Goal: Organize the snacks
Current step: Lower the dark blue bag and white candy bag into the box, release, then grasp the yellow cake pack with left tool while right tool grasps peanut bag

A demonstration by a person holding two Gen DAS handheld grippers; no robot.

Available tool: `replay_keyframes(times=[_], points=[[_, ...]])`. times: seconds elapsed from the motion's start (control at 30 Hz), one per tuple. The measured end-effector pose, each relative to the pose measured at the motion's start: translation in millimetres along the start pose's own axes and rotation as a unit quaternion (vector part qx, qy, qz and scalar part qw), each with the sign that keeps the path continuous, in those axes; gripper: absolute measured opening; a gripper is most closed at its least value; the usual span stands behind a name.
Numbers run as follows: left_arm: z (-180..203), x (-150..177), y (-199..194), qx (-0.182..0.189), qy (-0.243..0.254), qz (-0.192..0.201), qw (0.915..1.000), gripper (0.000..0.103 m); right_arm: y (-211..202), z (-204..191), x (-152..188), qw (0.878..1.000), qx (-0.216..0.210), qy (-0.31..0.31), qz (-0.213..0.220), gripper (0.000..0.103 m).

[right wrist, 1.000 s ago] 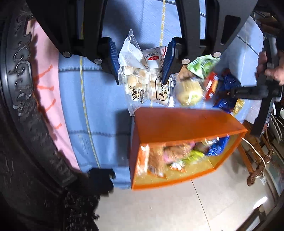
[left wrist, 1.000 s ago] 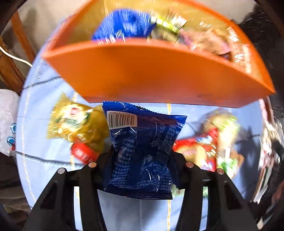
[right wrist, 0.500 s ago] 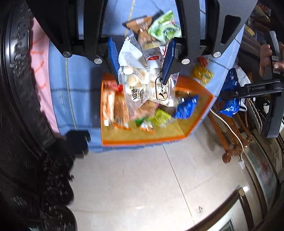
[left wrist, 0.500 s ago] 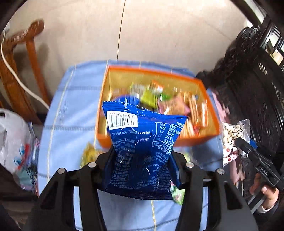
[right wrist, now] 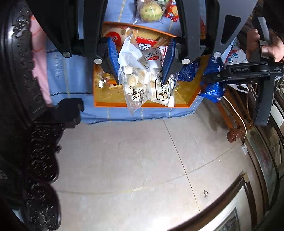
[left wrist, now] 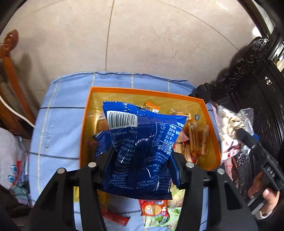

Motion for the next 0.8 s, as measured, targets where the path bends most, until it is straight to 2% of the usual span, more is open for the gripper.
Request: replay_keyframes(times=[0.17, 0.2, 0.23, 0.27, 0.3, 0.37, 0.53, 0.8], points=[[1, -16, 32, -0.005, -0.012, -0.011, 0.9999, 0.052, 28, -2, -3, 1.0, -0.012, 0.004, -0.01, 0.047], [0, -19, 35, -0.007, -0.015, -0.009, 0.9998, 0.057, 32, -3, -4, 1.0, -0.011, 0.006, -0.011, 0.048], [-1, -22, 36, -0.008, -0.021, -0.004, 0.9997, 0.074, 34, -3, -5, 1.0, -0.009, 0.01, -0.008, 0.054], [-2, -25, 35, -0.008, -0.029, 0.008, 0.9995, 0.085, 35, -3, -5, 1.0, -0.009, 0.016, -0.003, 0.071], [-4, -29, 30, -0.01, -0.04, 0.035, 0.9986, 0.099, 36, -3, -6, 1.0, -0.007, 0.024, 0.001, 0.079], [-7, -32, 23, -0.018, -0.04, 0.065, 0.997, 0.098, 34, -4, -4, 1.0, -0.005, 0.02, 0.005, 0.083], [-25, -20, 28, -0.038, -0.041, 0.03, 0.998, 0.098, 31, -5, 14, 1.0, -0.009, 0.023, -0.014, 0.083], [-81, 28, 11, -0.066, -0.079, -0.006, 0.9947, 0.098, 8, -3, 55, 0.998, -0.008, 0.044, -0.05, 0.087]])
Point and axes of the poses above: each gripper's, at about its wrist camera, not at the fingertips, and y roughly the way its jaws point, z to its right, x to its underside, the point moved 4 cm from there along y, roughly the way its jaws point, and after that the axes turned 14 degrees about -y, right-handed, at the moved point
